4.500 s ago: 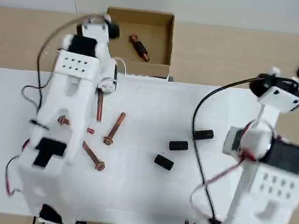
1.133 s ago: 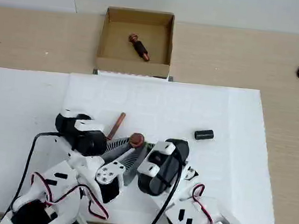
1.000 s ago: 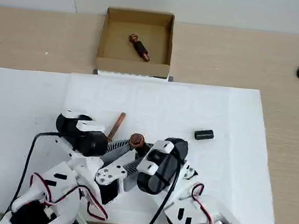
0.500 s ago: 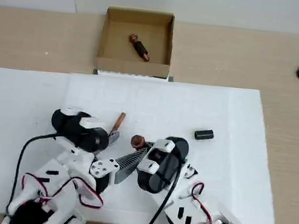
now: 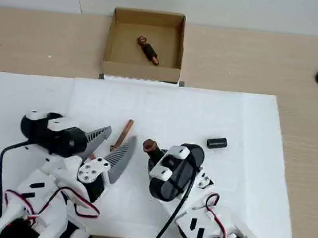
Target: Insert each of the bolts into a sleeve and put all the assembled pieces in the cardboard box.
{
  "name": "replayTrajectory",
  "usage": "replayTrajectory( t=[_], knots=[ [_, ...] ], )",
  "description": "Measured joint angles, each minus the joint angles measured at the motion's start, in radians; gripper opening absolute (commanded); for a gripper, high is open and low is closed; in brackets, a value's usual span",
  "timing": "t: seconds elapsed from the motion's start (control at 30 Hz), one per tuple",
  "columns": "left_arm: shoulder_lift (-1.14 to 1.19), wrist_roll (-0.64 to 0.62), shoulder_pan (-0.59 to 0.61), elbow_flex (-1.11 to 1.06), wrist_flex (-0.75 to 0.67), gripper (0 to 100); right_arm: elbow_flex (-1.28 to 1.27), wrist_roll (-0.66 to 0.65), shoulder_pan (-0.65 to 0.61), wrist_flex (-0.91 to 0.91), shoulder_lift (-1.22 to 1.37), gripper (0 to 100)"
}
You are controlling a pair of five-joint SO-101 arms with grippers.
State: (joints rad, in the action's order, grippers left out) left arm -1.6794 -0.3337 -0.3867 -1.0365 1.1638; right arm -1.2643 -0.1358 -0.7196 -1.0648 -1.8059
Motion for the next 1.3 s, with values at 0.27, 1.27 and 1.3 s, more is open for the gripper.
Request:
replayTrajectory(
  t=[0.27,1.27,1.3],
  knots=[
    [0.0,0.0,0.091,-0.035,0.0,1,-0.002,0.0,0.008,0.0,0.0,0.2],
    [0.009,0.0,0.252,-0.582,-0.198,1,0.157,0.172,0.325,0.041,0.37,0.2],
    [0.009,0.0,0.252,-0.582,-0.198,1,0.21,0.186,0.324,0.063,0.446,0.2]
  ],
)
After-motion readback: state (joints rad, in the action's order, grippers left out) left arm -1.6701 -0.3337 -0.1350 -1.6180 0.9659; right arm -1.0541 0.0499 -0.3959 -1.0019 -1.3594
